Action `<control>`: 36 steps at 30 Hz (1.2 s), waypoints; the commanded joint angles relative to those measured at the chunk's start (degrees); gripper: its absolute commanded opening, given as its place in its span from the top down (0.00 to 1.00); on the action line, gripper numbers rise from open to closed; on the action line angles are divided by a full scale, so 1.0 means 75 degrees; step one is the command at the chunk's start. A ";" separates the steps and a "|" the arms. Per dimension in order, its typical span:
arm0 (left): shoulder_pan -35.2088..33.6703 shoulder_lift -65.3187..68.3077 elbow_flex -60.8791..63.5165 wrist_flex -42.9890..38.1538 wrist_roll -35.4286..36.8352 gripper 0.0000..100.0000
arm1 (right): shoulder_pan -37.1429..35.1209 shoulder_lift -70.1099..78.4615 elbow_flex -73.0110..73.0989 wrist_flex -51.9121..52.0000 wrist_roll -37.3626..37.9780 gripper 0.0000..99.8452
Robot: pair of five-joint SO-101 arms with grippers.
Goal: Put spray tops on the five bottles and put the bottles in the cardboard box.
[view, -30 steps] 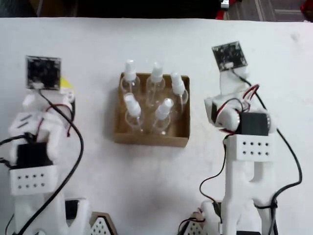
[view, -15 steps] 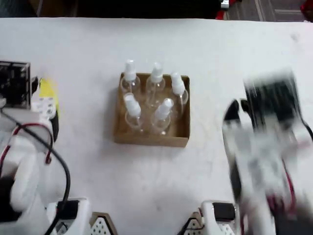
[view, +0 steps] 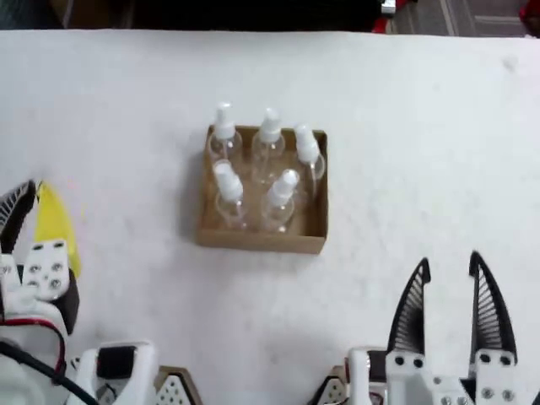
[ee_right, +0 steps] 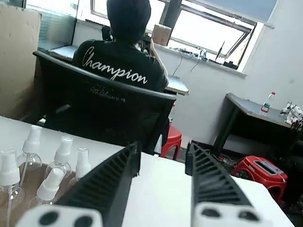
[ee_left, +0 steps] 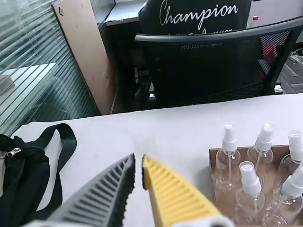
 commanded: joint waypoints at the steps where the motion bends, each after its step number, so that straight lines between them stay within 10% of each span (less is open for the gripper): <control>1: 0.0053 -0.0369 0.0035 0.0023 0.0117 0.96 | 0.0041 -0.0873 0.0727 -0.0311 -0.0070 0.86; 10: 0.0041 -0.3768 0.2637 -0.0727 0.0070 0.96 | 0.0041 -0.0838 0.1137 0.0686 -0.0070 0.86; 18: 0.0041 -0.6722 0.8885 -0.3622 0.0047 0.96 | 0.0041 -0.0826 0.3470 0.0897 -0.0070 0.86; 36: 0.0076 -0.6605 1.4816 -0.5158 0.0047 0.96 | 0.0053 -0.0826 0.9905 -0.2022 -0.0059 0.86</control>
